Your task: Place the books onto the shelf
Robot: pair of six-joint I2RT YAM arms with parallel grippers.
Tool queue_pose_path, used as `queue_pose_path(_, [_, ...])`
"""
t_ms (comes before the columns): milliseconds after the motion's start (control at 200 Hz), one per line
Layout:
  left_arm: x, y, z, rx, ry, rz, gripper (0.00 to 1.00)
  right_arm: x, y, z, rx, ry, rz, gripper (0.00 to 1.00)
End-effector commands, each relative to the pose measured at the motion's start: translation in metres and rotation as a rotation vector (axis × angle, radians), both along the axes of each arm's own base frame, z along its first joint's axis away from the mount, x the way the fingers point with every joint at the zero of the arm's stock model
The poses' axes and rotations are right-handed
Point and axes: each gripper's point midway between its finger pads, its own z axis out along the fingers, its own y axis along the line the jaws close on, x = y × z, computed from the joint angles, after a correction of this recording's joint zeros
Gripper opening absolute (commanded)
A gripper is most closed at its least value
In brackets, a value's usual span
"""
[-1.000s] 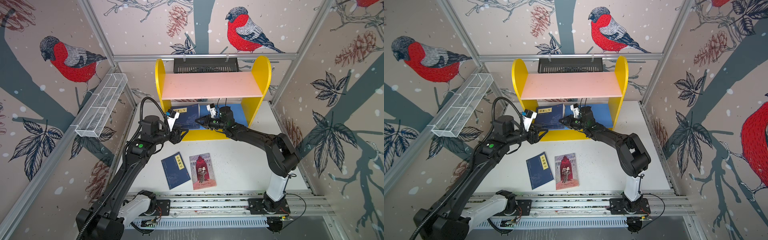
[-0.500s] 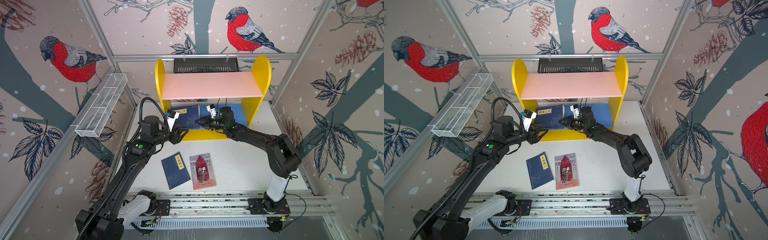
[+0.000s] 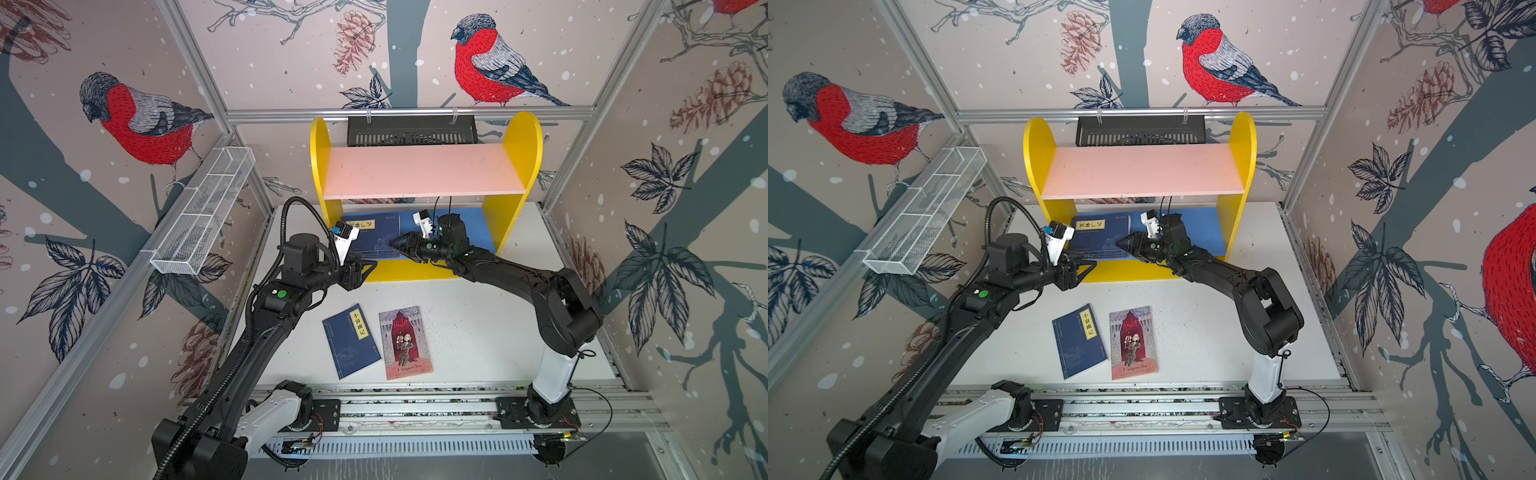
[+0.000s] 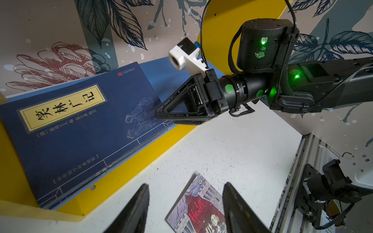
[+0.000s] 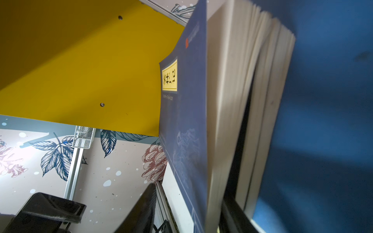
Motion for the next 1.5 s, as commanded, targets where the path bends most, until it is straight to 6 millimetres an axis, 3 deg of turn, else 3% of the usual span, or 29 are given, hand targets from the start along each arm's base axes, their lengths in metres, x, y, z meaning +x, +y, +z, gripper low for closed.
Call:
queue_pose_path(0, [0.000, -0.002, 0.007, -0.012, -0.030, -0.014, 0.59, 0.003, -0.001, 0.004, -0.053, -0.041, -0.020, 0.54])
queue_pose_path(375, [0.001, -0.001, 0.006, -0.010, -0.029, -0.008, 0.59, 0.019, -0.022, -0.009, -0.294, -0.081, -0.162, 0.61])
queue_pose_path(600, [0.006, 0.005, -0.007, 0.038, -0.031, 0.029, 0.59, 0.024, -0.032, 0.004, -0.320, -0.143, -0.216, 0.60])
queue_pose_path(845, [0.014, 0.014, -0.019, 0.091, -0.033, 0.082, 0.59, 0.006, -0.032, 0.010, -0.288, -0.153, -0.204, 0.45])
queue_pose_path(1165, [0.017, 0.014, -0.021, 0.078, -0.020, 0.091, 0.59, -0.031, -0.026, 0.002, -0.265, -0.137, -0.122, 0.12])
queue_pose_path(1495, [0.016, 0.014, -0.020, 0.069, -0.017, 0.091, 0.59, -0.031, -0.013, -0.021, -0.309, -0.105, -0.083, 0.09])
